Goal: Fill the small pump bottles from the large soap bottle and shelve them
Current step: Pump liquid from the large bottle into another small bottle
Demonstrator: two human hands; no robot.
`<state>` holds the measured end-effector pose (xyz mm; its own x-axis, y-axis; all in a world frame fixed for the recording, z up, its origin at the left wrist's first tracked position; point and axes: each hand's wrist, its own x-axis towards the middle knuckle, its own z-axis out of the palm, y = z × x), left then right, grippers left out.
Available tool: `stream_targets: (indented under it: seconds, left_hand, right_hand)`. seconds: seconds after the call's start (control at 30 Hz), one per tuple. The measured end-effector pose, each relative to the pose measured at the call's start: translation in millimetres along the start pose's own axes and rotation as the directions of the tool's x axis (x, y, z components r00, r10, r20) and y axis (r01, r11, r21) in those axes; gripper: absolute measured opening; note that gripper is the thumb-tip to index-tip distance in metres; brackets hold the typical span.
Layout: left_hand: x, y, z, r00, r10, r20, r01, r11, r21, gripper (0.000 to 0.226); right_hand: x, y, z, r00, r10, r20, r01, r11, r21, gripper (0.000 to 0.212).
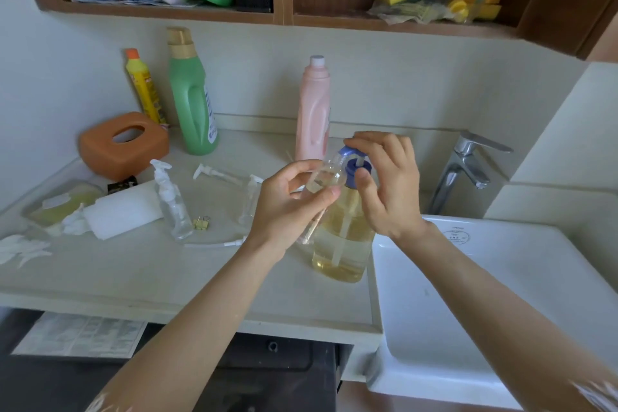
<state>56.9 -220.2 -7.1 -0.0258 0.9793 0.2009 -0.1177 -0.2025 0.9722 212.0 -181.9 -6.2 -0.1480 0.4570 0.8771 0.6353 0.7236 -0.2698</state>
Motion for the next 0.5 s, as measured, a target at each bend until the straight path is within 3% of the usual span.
stream_targets:
  seconds: [0.3, 0.5]
  left_hand:
    - [4.1, 1.6, 0.2, 0.999, 0.035, 0.023, -0.035, 0.999, -0.015, 0.028]
    - [6.3, -13.8, -2.1, 0.998, 0.047, -0.03, -0.044, 0.996, 0.076, 0.029]
  right_hand:
    - [-6.7, -2.9, 12.3, 0.996, -0.015, -0.092, 0.019, 0.999, 0.039, 0.043]
    - [-11.5, 1.2, 19.5, 0.992, 0.029, -0.124, -0.026, 0.999, 0.026, 0.043]
